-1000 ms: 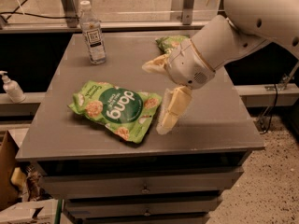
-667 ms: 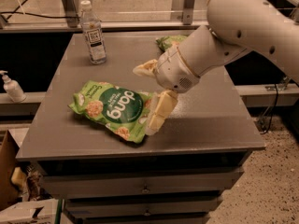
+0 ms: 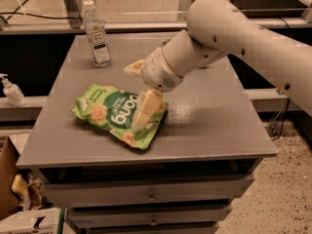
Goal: Pick green rice chip bag
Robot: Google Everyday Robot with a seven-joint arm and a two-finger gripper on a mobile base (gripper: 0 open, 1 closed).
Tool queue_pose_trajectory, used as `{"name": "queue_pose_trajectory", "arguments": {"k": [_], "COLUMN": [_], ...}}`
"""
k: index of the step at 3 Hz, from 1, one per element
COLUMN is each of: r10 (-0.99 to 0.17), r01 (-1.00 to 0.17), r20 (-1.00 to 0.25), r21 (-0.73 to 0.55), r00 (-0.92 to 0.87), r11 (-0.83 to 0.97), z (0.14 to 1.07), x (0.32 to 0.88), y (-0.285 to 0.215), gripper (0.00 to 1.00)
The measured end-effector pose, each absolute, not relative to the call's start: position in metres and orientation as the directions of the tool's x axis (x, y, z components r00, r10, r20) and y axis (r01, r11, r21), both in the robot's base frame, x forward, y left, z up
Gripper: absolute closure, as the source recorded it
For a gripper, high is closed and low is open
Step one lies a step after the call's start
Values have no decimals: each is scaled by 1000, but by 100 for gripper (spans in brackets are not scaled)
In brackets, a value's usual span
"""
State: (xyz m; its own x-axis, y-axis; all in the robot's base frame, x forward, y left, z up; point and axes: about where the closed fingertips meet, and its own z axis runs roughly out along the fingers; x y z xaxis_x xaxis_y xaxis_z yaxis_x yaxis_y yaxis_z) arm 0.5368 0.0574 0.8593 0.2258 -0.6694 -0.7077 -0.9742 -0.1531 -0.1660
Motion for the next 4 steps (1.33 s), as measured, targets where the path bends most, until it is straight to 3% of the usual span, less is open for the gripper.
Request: {"name": "queue_pose_trajectory", "arguments": {"k": [2, 4], "r10": [-681, -688], "r01": [-985, -995], "r20": [-712, -719], "r21": [-132, -74], "r00": [170, 99], "r11": [-107, -65], "z": [838, 823], "x": [547, 535], "y": [68, 62], "gripper": [0, 41]}}
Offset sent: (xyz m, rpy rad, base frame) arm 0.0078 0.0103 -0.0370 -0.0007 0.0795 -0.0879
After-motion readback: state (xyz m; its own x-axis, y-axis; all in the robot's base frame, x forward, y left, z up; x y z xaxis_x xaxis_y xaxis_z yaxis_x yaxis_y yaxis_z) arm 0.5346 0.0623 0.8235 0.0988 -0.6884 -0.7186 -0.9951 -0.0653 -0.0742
